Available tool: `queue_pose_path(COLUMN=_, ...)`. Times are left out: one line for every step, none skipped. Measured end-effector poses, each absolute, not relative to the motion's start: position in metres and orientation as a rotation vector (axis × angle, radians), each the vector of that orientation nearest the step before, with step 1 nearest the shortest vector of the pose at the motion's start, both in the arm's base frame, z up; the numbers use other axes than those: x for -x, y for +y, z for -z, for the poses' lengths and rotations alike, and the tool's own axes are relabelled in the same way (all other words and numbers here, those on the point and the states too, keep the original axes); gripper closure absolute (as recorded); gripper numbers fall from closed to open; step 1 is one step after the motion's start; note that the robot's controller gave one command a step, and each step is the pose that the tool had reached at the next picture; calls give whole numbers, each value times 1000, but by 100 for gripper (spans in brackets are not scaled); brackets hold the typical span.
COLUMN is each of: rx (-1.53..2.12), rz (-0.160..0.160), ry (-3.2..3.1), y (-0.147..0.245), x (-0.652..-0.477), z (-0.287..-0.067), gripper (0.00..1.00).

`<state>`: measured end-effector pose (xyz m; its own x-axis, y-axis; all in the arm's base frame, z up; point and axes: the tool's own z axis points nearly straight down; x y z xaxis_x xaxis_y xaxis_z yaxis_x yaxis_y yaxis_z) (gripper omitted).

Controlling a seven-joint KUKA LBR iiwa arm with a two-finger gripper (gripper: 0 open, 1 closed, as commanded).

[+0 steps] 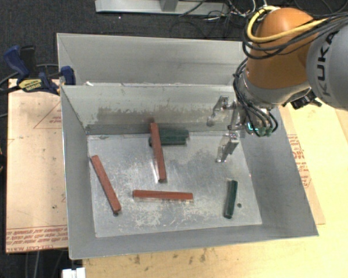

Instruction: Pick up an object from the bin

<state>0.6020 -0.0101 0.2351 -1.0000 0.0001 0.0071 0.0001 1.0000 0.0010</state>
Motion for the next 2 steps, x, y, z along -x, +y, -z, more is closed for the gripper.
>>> queue_pose_path(rx=0, rz=1, ry=-3143, y=-10, x=-603, z=-240, gripper=0)
queue_pose_path(rx=-72, rz=0, ry=-3146, y=14, x=-551, z=-200, gripper=0)
